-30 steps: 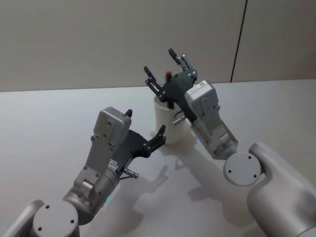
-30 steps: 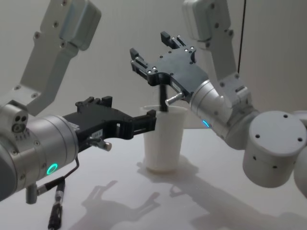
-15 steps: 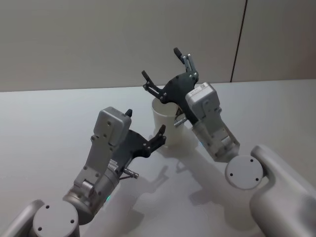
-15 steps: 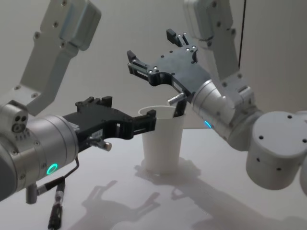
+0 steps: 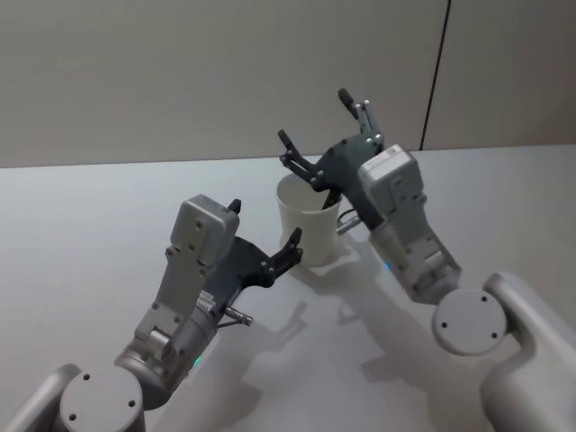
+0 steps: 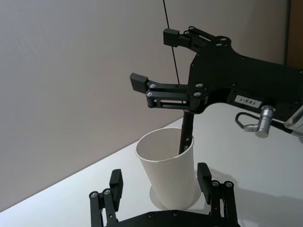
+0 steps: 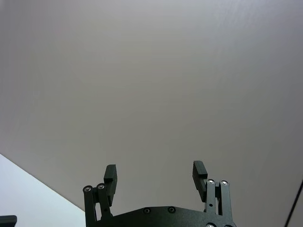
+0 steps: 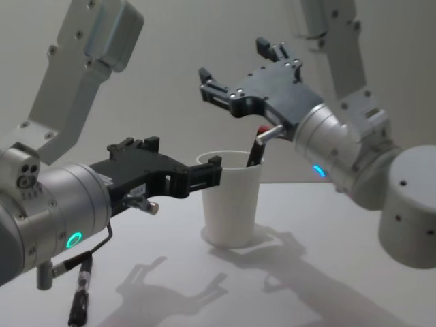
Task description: Place the pen into the pen holder.
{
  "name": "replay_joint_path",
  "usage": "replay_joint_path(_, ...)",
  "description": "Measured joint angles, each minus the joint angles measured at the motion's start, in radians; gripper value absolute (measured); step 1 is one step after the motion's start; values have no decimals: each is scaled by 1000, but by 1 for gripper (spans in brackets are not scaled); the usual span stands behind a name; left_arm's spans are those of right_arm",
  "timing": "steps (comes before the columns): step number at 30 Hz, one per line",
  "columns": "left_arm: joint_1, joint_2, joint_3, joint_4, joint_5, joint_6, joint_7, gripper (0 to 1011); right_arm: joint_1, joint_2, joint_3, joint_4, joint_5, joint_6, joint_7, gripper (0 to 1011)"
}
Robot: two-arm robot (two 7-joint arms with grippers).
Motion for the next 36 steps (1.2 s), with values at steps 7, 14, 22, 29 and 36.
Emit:
replay_joint_path(7, 0, 0, 0, 0, 0, 0, 0, 1003, -48, 34, 15, -110, 32, 92, 22, 1001)
replay_joint_path(14, 0, 0, 0, 0, 0, 0, 0, 1003, -98, 75, 38, -227, 78, 194, 49, 1001)
replay_joint_path(22, 0, 0, 0, 0, 0, 0, 0, 1003, -169, 137, 71, -369, 151, 340, 86, 1001)
replay_joint_path(29, 0, 0, 0, 0, 0, 0, 0, 1003, -214, 187, 100, -447, 207, 424, 113, 1001)
replay_joint_path(36, 0, 0, 0, 0, 0, 0, 0, 1003, -258, 243, 137, -513, 269, 501, 139, 1001)
